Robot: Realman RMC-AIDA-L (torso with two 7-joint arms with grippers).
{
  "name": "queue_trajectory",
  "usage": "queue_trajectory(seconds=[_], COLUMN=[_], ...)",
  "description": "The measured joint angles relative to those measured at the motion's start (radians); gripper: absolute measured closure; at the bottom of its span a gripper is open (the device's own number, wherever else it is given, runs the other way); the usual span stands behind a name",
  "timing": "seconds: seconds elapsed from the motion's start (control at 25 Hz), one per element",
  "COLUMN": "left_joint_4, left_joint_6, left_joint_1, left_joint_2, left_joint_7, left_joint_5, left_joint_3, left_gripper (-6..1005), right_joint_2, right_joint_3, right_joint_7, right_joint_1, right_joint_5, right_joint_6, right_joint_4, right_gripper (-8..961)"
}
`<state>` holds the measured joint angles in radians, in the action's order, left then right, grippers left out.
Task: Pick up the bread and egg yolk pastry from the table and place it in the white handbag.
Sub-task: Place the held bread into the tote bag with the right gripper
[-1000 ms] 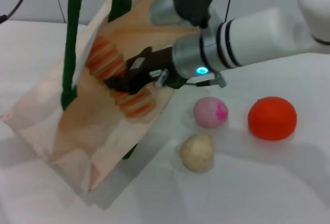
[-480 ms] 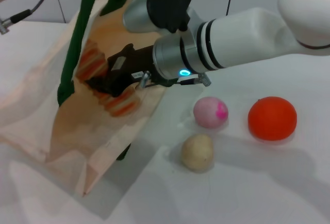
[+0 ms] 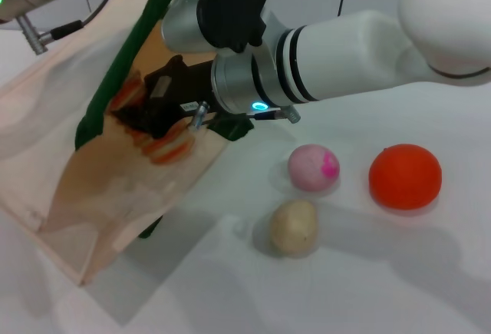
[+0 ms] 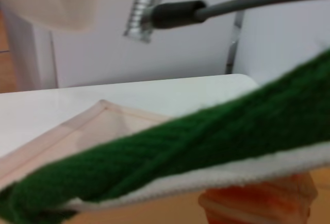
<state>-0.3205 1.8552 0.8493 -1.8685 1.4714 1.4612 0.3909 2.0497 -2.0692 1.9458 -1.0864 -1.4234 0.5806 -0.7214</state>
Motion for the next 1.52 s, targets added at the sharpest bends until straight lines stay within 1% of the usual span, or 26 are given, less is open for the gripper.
queue_trajectory(seconds=[0.12, 0.28, 0.36, 0.84, 0.96, 1.08, 1.16, 1.4, 1.52], left_joint_4=[0.0, 0.0, 0.0, -0.007, -0.008, -0.008, -0.008, -0.008, -0.008], left_joint_6=[0.01, 0.036, 0.048, 0.062, 0.061, 0.06, 0.06, 0.052, 0.049], left_joint_1=[0.009, 0.01, 0.01, -0.031, -0.042, -0.059, -0.073, -0.12, -0.132], left_joint_2=[-0.006, -0.007, -0.007, 0.003, 0.006, 0.015, 0.021, 0.043, 0.05], left_joint_7=[-0.004, -0.006, -0.007, -0.008, -0.008, -0.008, -0.008, -0.005, -0.001], left_joint_5=[0.003, 0.011, 0.018, 0.063, 0.064, 0.074, 0.085, 0.113, 0.119], left_joint_3=[0.003, -0.002, -0.008, -0.012, -0.012, -0.012, -0.012, -0.013, -0.014], left_gripper=[879, 879, 879, 879, 879, 879, 879, 879, 880], right_joint_2=[-0.001, 0.001, 0.002, -0.002, -0.002, -0.003, -0.005, -0.011, -0.014], right_joint_3=[-0.034, -0.095, -0.108, -0.114, -0.113, -0.111, -0.107, -0.087, -0.049], right_joint_7=[-0.001, -0.001, 0.0, -0.002, -0.002, -0.001, 0.001, -0.002, -0.003], right_joint_1=[0.0, -0.001, 0.0, 0.007, 0.011, 0.013, 0.013, 0.027, 0.04], right_joint_5=[0.0, -0.001, -0.001, -0.002, -0.002, -0.002, 0.001, 0.023, 0.022], right_joint_6=[-0.041, -0.115, -0.129, -0.134, -0.129, -0.119, -0.104, -0.074, -0.036], right_joint_4=[0.003, 0.003, 0.003, 0.007, 0.002, -0.002, -0.005, -0.025, -0.033], right_gripper=[688, 691, 692, 699, 643, 587, 349, 150, 128])
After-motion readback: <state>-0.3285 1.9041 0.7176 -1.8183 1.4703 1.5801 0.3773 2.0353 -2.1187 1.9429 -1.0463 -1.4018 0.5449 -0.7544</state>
